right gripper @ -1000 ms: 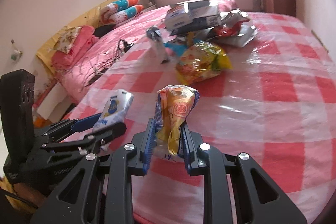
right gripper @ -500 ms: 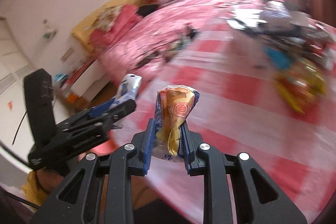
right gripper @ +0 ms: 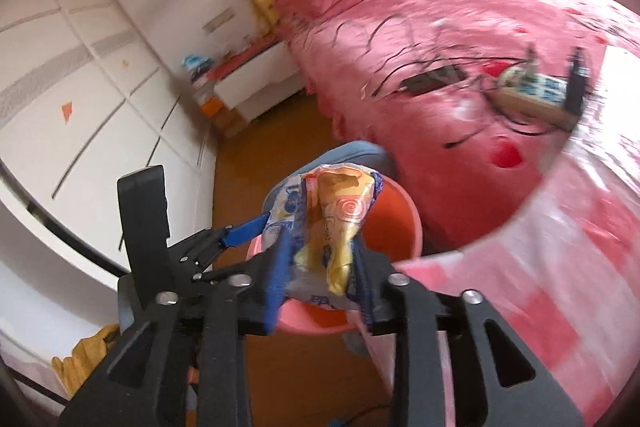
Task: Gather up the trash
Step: 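Carry both items over the orange bucket and open both tools to drop them, then move both open tools back toward the trash pile on the table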
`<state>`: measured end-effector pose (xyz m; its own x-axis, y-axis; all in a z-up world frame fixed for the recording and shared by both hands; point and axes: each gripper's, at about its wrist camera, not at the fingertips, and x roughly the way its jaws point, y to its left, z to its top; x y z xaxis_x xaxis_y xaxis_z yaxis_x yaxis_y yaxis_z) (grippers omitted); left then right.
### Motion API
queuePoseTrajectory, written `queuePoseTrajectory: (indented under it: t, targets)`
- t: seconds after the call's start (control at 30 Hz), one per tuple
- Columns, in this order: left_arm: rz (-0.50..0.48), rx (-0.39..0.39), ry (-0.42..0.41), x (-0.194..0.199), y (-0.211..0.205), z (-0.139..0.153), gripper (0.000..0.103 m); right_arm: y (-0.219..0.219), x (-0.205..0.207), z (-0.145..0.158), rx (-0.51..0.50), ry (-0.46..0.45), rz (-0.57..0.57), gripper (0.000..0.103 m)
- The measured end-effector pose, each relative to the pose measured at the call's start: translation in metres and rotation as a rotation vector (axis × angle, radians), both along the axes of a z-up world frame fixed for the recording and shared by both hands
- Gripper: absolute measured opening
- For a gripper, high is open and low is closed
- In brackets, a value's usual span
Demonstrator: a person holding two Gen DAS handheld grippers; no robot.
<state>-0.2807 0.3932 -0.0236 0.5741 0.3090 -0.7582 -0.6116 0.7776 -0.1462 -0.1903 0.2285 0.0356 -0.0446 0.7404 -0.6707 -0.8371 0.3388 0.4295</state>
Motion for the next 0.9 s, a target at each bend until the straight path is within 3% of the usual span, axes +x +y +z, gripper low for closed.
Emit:
queuePoseTrajectory:
  t: [0.13,0.27,0.5,0.7,0.9]
  targets:
    - [0.039,-0.002,0.034,-0.008,0.010,-0.012,0.076,0.006,0.008,-0.017,-0.018,0.039,-0.053,0.070]
    - [0.041,0.030,0.001,-0.014,0.014,-0.010,0.077,-0.020,0.025,-0.010,0.035,0.070,-0.151,0.081]
    - [0.008,0.070,-0.171,-0.015,-0.001,0.017,0.084,-0.087,0.048,0.011,0.140,0.003,-0.327,0.091]
    - [-0.072,0.072,-0.143,0.007,-0.027,0.030,0.084,-0.142,0.068,0.007,0.214,0.024,-0.449,0.094]
    - [-0.159,0.111,-0.048,0.033,-0.064,0.045,0.084,-0.187,0.078,0.007,0.263,0.011,-0.530,0.098]
